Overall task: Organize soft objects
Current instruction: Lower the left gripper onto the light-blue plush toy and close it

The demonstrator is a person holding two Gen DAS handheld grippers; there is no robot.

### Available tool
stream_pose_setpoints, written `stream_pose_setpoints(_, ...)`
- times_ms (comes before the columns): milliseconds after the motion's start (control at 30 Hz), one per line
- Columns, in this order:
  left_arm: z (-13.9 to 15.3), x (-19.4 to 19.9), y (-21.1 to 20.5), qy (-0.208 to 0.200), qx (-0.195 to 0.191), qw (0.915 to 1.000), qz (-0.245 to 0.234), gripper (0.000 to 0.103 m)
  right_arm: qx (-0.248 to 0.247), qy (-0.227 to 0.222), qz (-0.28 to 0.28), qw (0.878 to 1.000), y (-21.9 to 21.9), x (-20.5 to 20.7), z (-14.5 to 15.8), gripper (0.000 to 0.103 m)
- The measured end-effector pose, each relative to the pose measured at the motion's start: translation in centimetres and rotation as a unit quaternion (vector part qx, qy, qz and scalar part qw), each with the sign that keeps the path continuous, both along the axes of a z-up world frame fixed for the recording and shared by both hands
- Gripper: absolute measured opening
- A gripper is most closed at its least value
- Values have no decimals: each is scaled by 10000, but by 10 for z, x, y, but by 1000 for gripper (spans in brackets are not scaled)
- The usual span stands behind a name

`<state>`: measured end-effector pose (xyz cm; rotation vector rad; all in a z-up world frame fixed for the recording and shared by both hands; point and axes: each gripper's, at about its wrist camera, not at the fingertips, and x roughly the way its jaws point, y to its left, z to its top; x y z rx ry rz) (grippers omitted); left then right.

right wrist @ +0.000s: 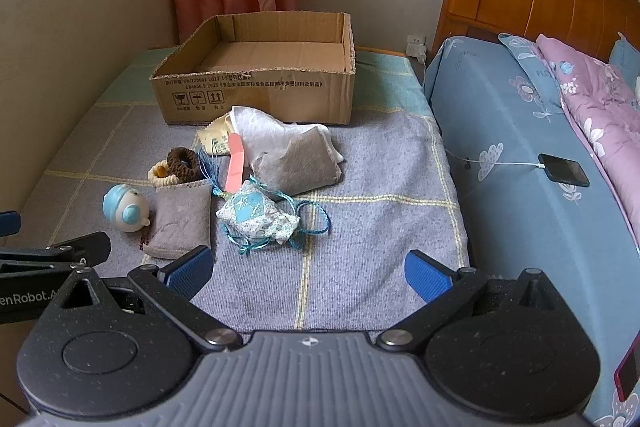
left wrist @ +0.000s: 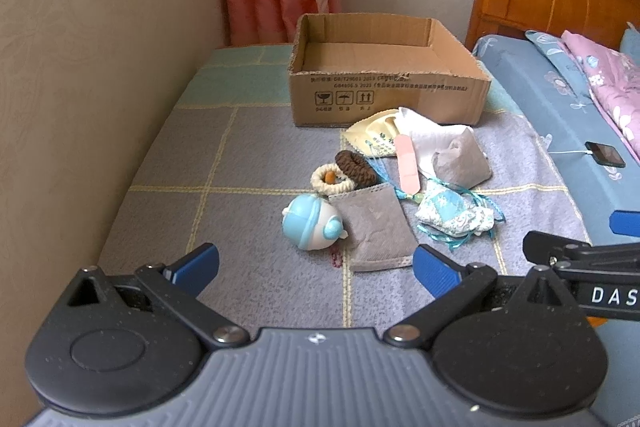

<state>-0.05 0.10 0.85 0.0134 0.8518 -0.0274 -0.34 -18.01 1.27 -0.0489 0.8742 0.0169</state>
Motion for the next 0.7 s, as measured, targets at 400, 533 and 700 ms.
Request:
stream_pose_setpoints(400, -37, 16, 24, 27, -80, 9995, -308, 102, -114, -80, 188, 9997, -10, 12, -9, 103)
stream_pose_setpoints(533, -59, 21, 24, 299, 7, 9987, -424, 102, -48, -44, 389, 9992, -13, 16, -23, 103)
stream_pose_setpoints(700, -76, 31, 24, 470, -65, 9977, -493, 102, -96, 131, 521, 9985, -18, 29, -51, 103)
